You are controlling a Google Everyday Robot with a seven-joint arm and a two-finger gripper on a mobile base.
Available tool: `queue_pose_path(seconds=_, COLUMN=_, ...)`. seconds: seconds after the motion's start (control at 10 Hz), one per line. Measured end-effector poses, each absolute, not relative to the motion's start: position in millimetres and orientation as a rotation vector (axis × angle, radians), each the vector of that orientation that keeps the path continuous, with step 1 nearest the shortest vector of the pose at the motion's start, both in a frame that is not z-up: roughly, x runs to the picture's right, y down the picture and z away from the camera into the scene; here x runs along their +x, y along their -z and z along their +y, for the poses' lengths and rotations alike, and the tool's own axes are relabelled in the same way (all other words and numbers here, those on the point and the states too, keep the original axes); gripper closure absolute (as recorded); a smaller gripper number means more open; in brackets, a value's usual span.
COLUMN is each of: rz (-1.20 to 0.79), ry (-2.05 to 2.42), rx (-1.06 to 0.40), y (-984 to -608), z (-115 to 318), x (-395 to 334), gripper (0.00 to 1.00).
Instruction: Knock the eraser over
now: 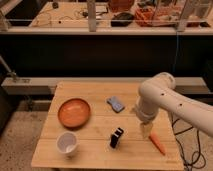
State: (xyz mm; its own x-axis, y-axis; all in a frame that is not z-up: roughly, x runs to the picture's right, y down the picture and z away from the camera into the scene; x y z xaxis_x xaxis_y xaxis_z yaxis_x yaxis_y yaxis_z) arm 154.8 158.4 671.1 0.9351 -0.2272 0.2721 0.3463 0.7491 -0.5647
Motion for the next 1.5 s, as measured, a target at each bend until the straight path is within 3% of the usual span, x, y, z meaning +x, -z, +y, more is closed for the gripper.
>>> queue_pose_path(seconds=0.9, rz=-0.24, ry=0.375, rx=-0.69, y=-669.1, z=183.7, x=127.3, gripper=0.21)
queue_pose_path(seconds=1.2, rz=-0.258, ry=0.386, rx=-0.698, y=-668.8, z=193.7, x=118.7, gripper=0.39)
queue_pose_path(seconds=1.5, rz=-0.275, ry=0.393, rx=-0.705, y=-667.7, z=204.4, x=114.0, gripper=0.45)
